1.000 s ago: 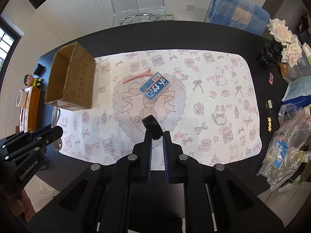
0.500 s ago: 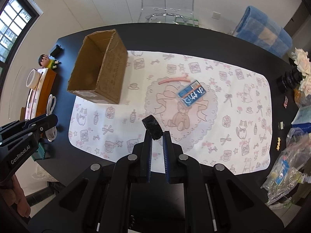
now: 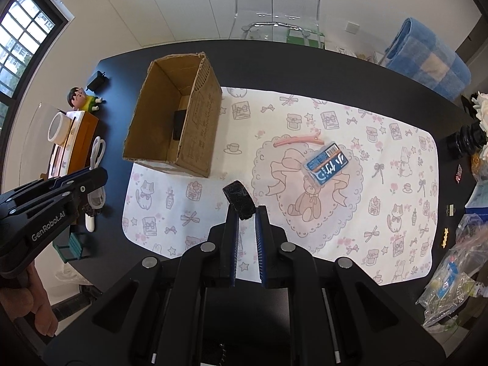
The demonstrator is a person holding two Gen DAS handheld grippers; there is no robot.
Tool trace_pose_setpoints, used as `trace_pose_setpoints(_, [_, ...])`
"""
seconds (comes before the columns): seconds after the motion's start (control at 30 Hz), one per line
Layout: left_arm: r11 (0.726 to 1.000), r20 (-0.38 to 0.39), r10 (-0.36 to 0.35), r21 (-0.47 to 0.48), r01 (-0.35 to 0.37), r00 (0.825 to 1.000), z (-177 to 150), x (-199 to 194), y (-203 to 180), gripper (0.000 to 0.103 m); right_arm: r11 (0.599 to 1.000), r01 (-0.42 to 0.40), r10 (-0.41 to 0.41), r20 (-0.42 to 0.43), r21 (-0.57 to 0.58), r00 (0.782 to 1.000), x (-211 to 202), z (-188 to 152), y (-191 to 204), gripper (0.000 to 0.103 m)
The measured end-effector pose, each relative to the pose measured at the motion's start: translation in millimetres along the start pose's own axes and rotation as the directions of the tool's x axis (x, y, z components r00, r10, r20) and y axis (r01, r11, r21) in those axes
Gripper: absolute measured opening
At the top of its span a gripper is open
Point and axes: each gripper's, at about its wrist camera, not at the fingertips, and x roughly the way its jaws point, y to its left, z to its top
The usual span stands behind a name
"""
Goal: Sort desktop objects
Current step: 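Carry the white cable into the box and open the left tool while the right tool carries the black item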
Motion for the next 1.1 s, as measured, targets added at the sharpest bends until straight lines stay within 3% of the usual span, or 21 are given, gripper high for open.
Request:
trace_pose_setpoints(0.5, [1.000,-0.026,0.006,-0.002,-0.006,1.000,55,31,8,0.013,1.000,0.004,-0.004,-0.014,-0.014,1.000,29,58,2,0.011])
trace_pose_setpoints(1.1, [1.000,-0.045,0.016,0.002,-0.016,0.999,70,44,8,0.014,0.999,-0.005,0.004,-0.034,-0.035,0.999,45,78,10,0.011])
